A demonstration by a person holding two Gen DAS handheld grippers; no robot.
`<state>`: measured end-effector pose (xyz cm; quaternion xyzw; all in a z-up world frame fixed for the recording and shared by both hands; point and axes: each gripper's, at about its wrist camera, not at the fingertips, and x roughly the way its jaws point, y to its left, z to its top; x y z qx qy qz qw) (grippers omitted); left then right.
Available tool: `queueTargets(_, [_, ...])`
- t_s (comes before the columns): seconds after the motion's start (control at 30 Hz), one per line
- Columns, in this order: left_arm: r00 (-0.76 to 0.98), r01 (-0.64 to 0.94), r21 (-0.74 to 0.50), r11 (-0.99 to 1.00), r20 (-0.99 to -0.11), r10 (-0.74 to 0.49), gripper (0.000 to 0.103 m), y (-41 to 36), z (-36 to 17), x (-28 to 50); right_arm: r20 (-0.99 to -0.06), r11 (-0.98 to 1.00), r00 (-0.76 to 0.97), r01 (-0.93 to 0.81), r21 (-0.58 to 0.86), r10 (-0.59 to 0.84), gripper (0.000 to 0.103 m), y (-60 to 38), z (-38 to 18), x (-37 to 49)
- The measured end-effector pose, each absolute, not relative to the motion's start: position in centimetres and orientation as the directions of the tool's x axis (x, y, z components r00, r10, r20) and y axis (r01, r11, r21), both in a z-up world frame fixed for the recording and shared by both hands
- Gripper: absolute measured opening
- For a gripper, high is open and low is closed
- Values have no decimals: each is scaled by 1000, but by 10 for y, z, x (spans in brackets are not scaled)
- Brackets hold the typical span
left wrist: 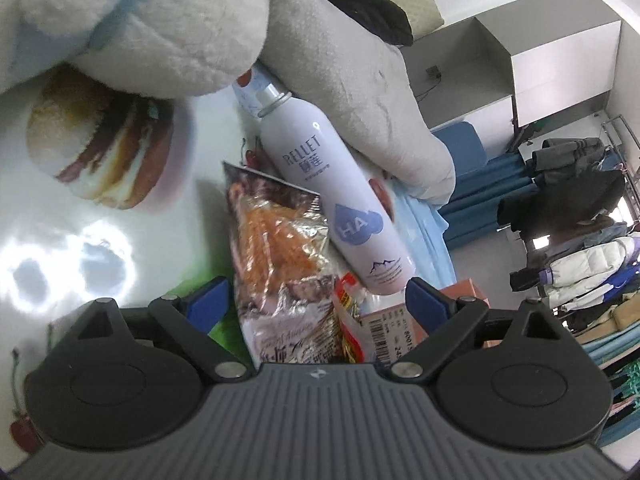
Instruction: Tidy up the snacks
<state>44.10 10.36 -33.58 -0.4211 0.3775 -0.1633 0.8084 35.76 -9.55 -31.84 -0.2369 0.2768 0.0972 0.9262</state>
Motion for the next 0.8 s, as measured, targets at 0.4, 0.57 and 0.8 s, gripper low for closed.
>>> queueTargets(0.4, [686,-33,-935,352,-278,-673,90,112,-355,432,-609,918,783,-326,-226,128,11,-111,-306,347])
queueTargets(0.57, [689,-40,-933,357,-285,-667,89,120,-351,412,-631,916,755,-360,-175,176,11,-111,-302,338])
queueTargets(0.8, [705,-66,-929,363,-301,-642,89,141,-341,360,-665,885,707,-442,-148,242,11,-96,-296,311])
